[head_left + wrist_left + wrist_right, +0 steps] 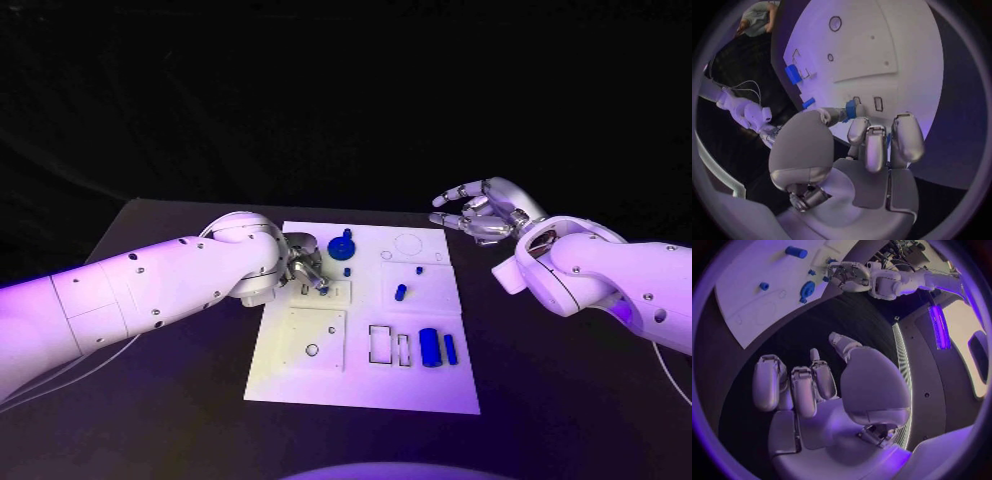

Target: Assemble the parts on the task board

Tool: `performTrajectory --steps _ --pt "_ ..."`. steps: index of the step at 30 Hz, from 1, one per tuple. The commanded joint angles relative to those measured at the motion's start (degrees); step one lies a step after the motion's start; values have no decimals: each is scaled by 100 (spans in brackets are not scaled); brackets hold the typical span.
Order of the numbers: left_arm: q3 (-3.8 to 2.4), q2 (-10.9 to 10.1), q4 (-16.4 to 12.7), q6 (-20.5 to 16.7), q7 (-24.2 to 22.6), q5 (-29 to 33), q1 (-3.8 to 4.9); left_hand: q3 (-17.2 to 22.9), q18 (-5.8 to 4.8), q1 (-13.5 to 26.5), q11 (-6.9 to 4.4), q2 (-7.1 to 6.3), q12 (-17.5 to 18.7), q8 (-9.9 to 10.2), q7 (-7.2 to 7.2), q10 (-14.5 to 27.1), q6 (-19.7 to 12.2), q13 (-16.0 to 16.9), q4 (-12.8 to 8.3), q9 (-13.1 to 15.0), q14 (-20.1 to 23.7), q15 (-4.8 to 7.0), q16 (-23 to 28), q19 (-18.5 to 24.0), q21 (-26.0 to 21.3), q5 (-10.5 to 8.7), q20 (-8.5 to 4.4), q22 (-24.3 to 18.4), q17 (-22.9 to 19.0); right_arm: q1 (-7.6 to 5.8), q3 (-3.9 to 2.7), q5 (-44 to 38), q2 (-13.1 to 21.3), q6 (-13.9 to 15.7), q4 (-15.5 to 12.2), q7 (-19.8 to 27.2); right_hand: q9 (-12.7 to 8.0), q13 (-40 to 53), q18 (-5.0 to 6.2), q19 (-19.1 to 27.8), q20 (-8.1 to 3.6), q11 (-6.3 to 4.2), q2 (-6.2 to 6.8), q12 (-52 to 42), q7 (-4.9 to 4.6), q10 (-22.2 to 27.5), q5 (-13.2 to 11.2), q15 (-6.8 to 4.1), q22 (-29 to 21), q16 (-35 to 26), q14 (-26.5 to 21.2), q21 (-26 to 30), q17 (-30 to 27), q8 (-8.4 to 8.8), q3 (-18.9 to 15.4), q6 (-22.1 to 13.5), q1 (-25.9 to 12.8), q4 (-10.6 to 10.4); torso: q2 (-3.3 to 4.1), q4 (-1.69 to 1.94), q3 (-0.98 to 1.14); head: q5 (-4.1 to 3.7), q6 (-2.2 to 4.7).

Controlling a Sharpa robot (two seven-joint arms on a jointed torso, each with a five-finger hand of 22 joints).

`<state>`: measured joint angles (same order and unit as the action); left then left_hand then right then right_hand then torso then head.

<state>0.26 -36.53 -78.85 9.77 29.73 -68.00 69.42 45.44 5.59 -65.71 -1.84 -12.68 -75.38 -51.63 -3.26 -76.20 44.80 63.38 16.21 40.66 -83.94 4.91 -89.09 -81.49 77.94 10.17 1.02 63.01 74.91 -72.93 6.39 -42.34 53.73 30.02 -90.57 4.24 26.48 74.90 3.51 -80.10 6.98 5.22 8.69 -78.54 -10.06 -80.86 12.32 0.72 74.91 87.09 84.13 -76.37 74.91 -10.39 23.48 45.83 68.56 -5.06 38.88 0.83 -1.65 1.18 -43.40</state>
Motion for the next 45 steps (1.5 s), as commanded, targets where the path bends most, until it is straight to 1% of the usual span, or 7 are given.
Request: performTrajectory --steps 1,6,12,24,28,35,45 --pt "22 32 12 129 -5 -241 -14 949 -64 22 -14 42 -27 -39 107 -33 139 -15 -1003 267 -556 48 -12 -28 33 8 -30 16 1314 8 0 9 -4 -115 3 34 6 296 53 52 3 -5 -14 34 -11 31 39 21 179 -30 361 23 564 -30 -19 37 12 -28 0 1 -5 -8 3" --pt "56 63 48 69 -4 -328 -35 938 -67 32 -17 50 -30 -44 111 -39 146 -11 -999 270 -557 51 -13 -35 41 6 -32 33 1316 12 0 19 -4 -144 6 30 7 293 57 63 2 -5 -15 37 -10 34 42 20 165 -35 358 38 550 -33 -22 39 9 -33 3 -2 -7 -5 7" --pt "66 71 63 38 -5 -383 -44 921 -68 46 -22 57 -41 -49 116 -53 154 4 -997 274 -556 54 -12 -39 44 3 -35 39 1314 15 0 32 -1 -160 9 29 7 293 57 63 2 -5 -15 37 -10 34 42 20 165 -35 358 38 550 -33 -22 39 9 -33 3 3 -1 -11 4" --pt "69 38 36 52 0 -446 -47 905 -71 54 -28 62 -55 -58 124 -71 166 26 -1001 279 -558 58 -15 -46 51 -1 -38 53 1321 26 0 79 -6 -175 20 34 9 291 58 64 1 -6 -16 38 -9 34 43 20 163 -37 358 41 549 -36 -27 41 1 -42 0 1 -2 -14 -13" --pt "68 21 23 -24 -1 -458 -48 900 -72 50 -35 70 -69 -64 132 -88 176 49 -1014 283 -559 64 -17 -52 56 3 -41 64 1324 29 0 82 -7 -173 22 36 9 291 58 64 1 -6 -16 38 -9 34 43 20 163 -37 358 41 549 -36 -27 41 1 -42 2 0 -5 -19 -12" --pt "67 4 3 -150 -6 -315 -50 903 -74 41 -45 90 -81 -71 142 -105 189 67 -1032 286 -559 71 -17 -57 61 9 -46 73 1325 32 0 83 -6 -171 20 39 9 291 58 64 1 -6 -16 38 -9 34 43 20 163 -37 358 41 549 -36 -27 41 1 -42 2 0 0 -24 -25" --pt "66 12 -35 -322 -20 -218 -52 903 -76 39 -47 93 -85 -72 143 -110 193 76 -1037 287 -561 73 -20 -62 66 10 -48 86 1331 32 0 83 -6 -166 17 44 9 291 58 64 1 -6 -16 38 -9 34 43 20 163 -37 358 41 549 -36 -27 41 1 -42 1 4 -1 -24 -31"
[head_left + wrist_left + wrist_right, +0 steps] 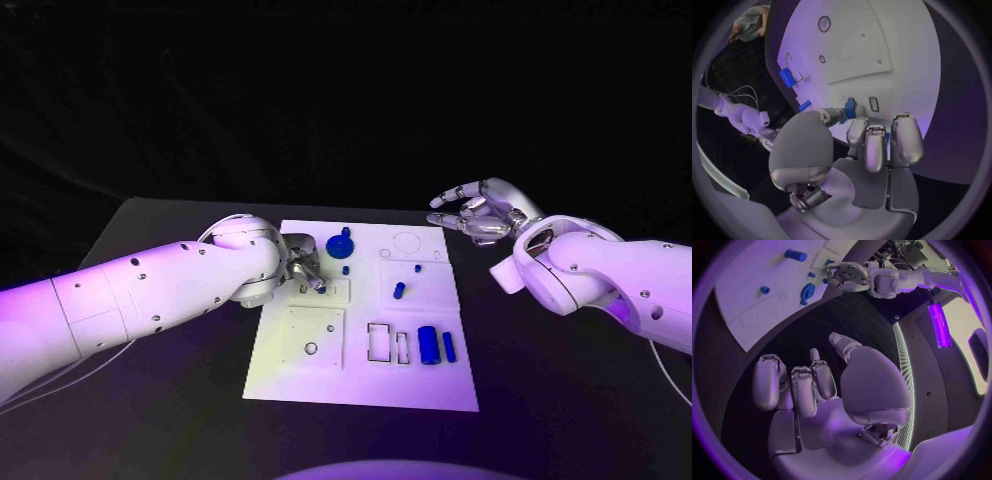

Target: Assemble the parts on the task board

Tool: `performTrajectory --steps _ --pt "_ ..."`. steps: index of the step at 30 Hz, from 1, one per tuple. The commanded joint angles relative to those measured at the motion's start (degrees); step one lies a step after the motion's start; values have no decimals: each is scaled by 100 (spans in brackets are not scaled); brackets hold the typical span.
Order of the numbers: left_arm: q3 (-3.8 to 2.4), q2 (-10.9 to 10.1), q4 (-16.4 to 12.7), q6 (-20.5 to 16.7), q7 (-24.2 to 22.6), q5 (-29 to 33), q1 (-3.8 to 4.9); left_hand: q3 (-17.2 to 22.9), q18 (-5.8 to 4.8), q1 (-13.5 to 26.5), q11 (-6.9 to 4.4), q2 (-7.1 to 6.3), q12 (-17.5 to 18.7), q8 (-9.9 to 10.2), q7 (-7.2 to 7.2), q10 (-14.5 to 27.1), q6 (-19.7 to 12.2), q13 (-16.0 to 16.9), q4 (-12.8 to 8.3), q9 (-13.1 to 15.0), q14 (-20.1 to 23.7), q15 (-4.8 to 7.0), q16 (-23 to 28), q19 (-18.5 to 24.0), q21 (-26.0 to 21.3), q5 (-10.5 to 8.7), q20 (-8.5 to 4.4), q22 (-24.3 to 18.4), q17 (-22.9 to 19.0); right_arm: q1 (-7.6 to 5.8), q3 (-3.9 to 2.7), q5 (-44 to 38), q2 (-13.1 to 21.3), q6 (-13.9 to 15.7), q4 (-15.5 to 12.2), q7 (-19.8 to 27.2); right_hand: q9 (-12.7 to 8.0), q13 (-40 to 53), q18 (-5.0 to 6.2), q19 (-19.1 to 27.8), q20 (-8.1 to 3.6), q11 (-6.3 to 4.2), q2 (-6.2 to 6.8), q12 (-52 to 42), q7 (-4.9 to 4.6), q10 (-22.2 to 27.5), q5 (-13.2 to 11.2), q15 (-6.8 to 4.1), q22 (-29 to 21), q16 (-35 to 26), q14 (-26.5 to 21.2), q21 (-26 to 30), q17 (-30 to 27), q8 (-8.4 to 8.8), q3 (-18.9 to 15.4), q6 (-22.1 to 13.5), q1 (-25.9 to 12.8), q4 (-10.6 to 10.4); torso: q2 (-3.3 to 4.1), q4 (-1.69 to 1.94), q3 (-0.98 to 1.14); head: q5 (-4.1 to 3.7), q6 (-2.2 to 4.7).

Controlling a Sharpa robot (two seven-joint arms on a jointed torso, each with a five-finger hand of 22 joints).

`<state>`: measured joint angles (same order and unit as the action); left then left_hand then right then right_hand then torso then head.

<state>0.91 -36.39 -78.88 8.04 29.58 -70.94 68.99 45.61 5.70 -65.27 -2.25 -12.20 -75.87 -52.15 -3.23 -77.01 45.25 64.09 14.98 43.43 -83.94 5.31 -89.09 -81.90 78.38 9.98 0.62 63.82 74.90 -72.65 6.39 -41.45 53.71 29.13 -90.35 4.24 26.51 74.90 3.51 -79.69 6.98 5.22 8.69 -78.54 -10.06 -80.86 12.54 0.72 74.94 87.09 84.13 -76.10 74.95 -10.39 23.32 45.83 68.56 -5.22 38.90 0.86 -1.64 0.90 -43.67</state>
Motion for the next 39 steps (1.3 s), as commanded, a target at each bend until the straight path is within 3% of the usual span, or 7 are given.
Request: performTrajectory --steps 1,20,39 --pt "2 -7 -40 -168 -7 82 -8 886 -87 -6 -6 45 -36 -20 140 -29 149 5 -914 10 -561 33 -20 -21 22 30 -8 5 1332 4 0 -6 -3 -77 -5 44 6 292 58 23 2 -6 -17 39 -9 35 21 20 160 -37 358 14 544 -36 -11 41 0 -26 0 2 -2 6 -6" --pt "0 -69 -160 -331 -24 -11 -30 883 -88 -8 -12 52 -55 -25 147 -51 165 37 -926 11 -564 38 -25 -25 26 26 -11 13 1343 5 0 -6 7 -83 4 41 10 293 59 27 0 -9 -20 38 -6 33 24 18 155 -39 357 22 541 -44 -19 50 -11 -40 3 6 -2 1 -37" --pt "1 -37 -136 -182 -16 -447 -82 862 -92 1 -20 26 -62 -25 155 -67 182 48 -951 9 -569 46 -32 -34 35 17 -17 33 1361 13 1 -6 6 -105 20 37 11 293 60 28 -1 -9 -22 37 -5 33 25 17 154 -39 357 24 543 -47 -22 52 -14 -44 -2 -2 -1 13 -67"
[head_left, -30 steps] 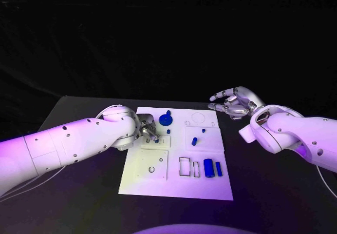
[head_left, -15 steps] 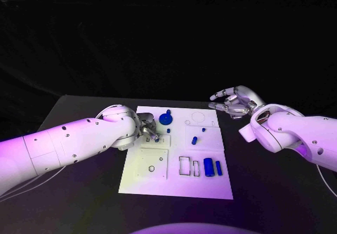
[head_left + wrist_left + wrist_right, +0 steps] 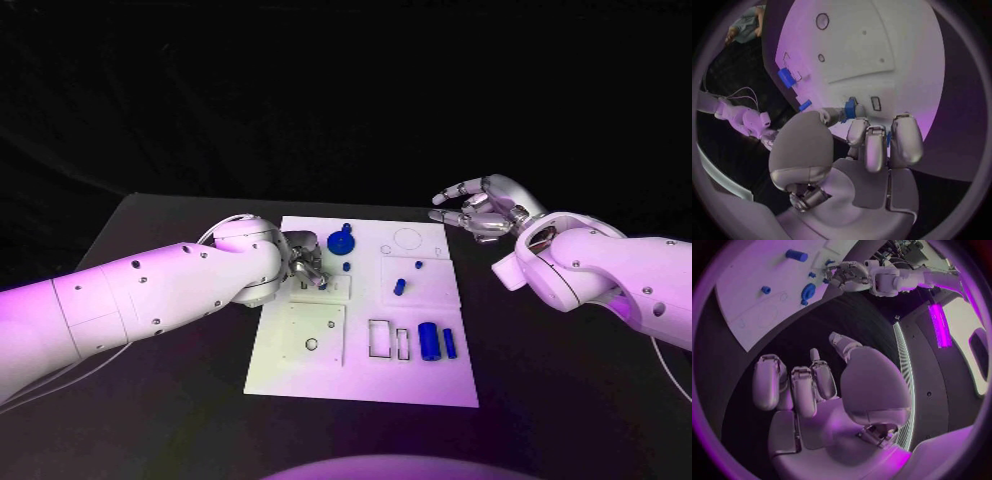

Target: Assemble the parts on the task board

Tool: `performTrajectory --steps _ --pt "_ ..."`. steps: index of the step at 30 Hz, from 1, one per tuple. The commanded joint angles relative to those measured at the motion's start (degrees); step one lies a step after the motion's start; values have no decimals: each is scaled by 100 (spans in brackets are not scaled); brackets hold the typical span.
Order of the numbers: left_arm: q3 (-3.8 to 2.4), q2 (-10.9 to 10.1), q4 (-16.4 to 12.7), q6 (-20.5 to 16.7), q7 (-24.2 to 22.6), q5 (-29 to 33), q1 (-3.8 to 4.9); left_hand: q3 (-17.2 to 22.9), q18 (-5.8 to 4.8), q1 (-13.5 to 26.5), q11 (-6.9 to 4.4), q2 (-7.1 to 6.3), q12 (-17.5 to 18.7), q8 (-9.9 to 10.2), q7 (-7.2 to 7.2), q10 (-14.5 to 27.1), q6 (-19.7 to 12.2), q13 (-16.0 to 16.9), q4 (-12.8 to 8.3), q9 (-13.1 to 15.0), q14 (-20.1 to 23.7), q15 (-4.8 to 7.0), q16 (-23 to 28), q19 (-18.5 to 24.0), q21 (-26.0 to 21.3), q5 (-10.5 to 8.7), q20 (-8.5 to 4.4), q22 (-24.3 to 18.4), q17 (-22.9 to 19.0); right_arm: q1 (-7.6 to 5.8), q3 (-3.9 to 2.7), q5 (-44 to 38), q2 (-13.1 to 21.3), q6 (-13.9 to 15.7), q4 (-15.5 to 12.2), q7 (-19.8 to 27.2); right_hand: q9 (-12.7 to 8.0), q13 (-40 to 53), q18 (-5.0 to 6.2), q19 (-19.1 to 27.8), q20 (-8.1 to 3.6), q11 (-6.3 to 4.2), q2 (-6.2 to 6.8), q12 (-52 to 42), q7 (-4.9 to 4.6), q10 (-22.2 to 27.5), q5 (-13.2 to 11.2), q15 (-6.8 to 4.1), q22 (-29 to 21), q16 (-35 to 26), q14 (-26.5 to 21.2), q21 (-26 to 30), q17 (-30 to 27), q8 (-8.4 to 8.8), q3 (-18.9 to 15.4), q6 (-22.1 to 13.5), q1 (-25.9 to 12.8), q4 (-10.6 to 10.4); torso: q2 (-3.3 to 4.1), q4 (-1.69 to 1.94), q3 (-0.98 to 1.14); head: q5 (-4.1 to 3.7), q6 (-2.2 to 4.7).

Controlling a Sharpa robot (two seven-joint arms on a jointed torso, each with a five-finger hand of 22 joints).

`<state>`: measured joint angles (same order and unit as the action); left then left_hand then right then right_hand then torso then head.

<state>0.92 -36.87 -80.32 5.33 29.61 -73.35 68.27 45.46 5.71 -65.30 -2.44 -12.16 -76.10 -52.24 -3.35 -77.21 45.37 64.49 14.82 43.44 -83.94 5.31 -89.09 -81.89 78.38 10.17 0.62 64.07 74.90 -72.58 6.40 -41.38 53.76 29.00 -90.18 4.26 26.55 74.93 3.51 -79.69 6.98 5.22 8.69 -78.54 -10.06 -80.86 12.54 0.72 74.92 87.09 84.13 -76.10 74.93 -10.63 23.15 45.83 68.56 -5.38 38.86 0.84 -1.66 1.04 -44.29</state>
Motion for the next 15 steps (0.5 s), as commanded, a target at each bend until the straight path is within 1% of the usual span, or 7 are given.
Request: performTrajectory --steps 1,6,10,13,15 --pt "-1 10 12 98 -18 -218 -12 877 -93 5 0 23 -38 -17 168 -46 170 8 -936 9 -569 46 -32 -34 35 -2 -18 9 1361 7 0 -13 0 -93 3 35 7 290 60 28 -1 -9 -22 37 -5 33 25 17 156 -39 357 24 545 -23 -6 52 -14 -28 0 2 2 -5 -1" --pt "-1 8 27 174 -13 -252 -18 863 -94 13 -3 10 -45 -17 171 -56 179 19 -943 8 -570 49 -33 -36 36 -7 -20 10 1364 9 1 -13 0 -96 5 34 7 290 60 28 -1 -9 -22 37 -5 33 25 17 156 -39 357 24 545 -23 -6 52 -14 -28 0 8 1 -7 -10" --pt "-1 3 30 262 -9 -247 -19 844 -95 26 -7 -2 -47 -19 176 -62 193 21 -944 7 -571 52 -35 -38 38 -14 -22 16 1368 12 1 -13 1 -99 7 34 7 290 60 28 -1 -9 -22 37 -5 33 25 17 156 -39 357 24 545 -23 -6 52 -14 -28 7 2 -3 -14 -15" --pt "-1 -3 27 323 -6 -220 -19 838 -96 31 -8 -4 -48 -20 178 -64 197 23 -944 7 -572 53 -37 -39 40 -17 -23 20 1374 13 1 -13 2 -101 9 32 7 290 60 28 -1 -9 -22 37 -5 33 25 17 156 -39 357 24 545 -23 -6 52 -14 -28 6 -9 0 -6 -20" --pt "-1 -9 24 359 -5 -172 -19 820 -96 46 -12 -6 -52 -25 183 -72 215 29 -939 7 -573 56 -38 -40 39 -22 -25 19 1376 14 1 -13 4 -102 9 31 7 290 60 28 -1 -9 -22 37 -5 33 25 17 156 -39 357 24 545 -23 -6 52 -14 -28 5 -6 3 -8 -22"
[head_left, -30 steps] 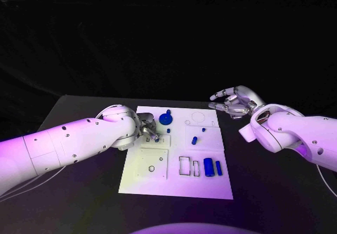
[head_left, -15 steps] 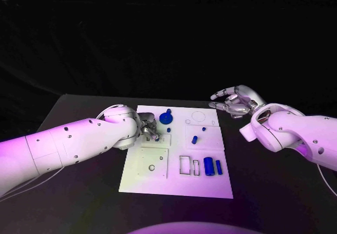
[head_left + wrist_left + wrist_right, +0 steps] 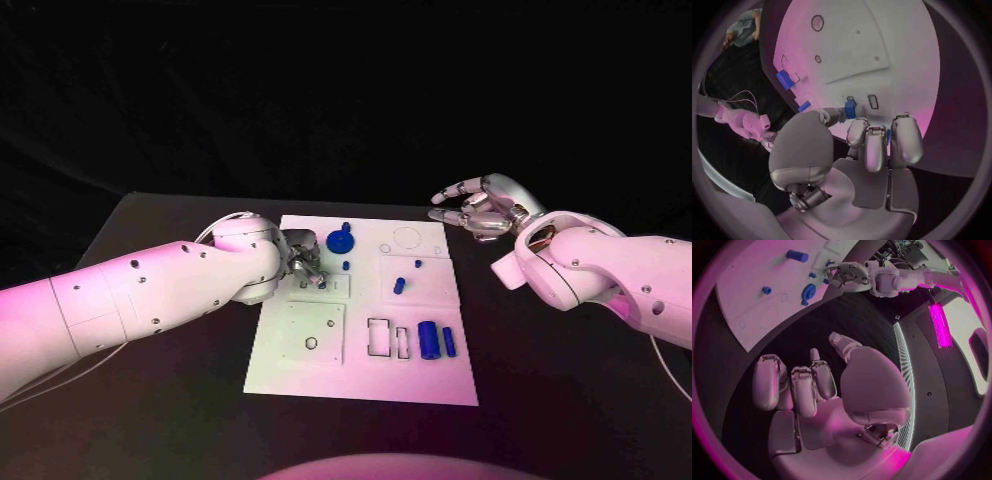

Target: Assemble the parts on the task board

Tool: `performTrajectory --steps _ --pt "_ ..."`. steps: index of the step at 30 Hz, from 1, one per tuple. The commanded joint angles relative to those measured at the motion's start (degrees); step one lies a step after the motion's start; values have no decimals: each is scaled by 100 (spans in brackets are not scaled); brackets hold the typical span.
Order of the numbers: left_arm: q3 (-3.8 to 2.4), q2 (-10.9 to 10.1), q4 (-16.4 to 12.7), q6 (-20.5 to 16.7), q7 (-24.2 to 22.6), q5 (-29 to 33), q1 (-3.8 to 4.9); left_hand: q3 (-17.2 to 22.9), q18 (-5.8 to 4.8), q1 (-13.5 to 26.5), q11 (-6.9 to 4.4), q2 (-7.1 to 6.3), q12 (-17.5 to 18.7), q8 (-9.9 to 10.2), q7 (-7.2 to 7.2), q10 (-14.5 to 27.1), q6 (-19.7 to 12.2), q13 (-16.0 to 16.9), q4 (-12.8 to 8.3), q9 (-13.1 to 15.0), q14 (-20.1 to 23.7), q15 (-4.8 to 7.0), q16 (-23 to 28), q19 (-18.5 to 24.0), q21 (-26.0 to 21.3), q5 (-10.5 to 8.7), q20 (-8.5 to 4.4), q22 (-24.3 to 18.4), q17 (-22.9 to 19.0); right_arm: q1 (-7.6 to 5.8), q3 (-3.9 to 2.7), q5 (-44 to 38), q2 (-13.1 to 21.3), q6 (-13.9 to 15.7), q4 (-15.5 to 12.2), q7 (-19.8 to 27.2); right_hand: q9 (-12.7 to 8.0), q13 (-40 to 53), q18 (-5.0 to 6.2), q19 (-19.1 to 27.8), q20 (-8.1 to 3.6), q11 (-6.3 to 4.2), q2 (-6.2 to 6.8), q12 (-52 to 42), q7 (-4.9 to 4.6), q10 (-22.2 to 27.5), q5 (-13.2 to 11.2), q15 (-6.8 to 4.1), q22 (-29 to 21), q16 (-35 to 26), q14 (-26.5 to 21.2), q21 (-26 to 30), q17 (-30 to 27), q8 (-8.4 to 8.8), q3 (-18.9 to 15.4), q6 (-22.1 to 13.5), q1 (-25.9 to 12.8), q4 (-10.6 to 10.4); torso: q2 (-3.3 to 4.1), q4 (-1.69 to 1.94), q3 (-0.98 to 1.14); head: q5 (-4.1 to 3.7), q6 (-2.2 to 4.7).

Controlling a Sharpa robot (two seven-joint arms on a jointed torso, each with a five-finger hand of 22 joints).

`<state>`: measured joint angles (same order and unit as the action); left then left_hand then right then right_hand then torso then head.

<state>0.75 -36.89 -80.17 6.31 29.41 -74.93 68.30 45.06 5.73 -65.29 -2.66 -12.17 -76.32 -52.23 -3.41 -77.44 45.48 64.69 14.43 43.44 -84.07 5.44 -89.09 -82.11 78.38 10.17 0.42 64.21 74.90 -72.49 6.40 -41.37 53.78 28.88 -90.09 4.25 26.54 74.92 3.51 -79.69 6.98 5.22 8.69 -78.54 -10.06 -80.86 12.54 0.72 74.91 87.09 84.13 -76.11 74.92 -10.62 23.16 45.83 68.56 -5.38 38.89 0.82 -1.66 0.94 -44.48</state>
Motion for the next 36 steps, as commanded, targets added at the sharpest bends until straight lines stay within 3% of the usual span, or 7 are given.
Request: performTrajectory --steps 1,27,36 --pt "16 -10 7 276 15 9 -22 845 -97 60 7 -3 -13 -27 193 -38 216 -22 -891 7 -560 45 -39 -19 38 -25 -6 4 1377 6 0 -14 3 -90 0 31 8 291 60 28 -1 -9 -22 37 -5 33 25 17 157 -39 357 24 546 -23 -6 52 -14 -29 2 1 3 -3 -8" --pt "15 5 24 425 21 260 -22 810 -98 92 -8 39 -9 -35 211 -51 259 -30 -865 6 -567 55 -50 -23 40 -39 -13 10 1405 16 1 -14 -3 -82 9 31 8 291 60 28 -1 -9 -22 37 -5 33 25 17 157 -39 357 24 546 -23 -6 52 -14 -29 0 1 5 13 -22" --pt "15 35 83 494 29 334 -21 538 -101 302 -31 122 10 -17 243 -61 320 -55 -663 -8 -569 76 -54 -33 39 -75 -35 24 1415 17 1 -14 -2 -81 14 27 13 281 64 36 -5 -13 -28 47 -1 39 29 13 145 -47 353 40 526 -34 -20 57 -27 -50 -5 4 7 18 -25"
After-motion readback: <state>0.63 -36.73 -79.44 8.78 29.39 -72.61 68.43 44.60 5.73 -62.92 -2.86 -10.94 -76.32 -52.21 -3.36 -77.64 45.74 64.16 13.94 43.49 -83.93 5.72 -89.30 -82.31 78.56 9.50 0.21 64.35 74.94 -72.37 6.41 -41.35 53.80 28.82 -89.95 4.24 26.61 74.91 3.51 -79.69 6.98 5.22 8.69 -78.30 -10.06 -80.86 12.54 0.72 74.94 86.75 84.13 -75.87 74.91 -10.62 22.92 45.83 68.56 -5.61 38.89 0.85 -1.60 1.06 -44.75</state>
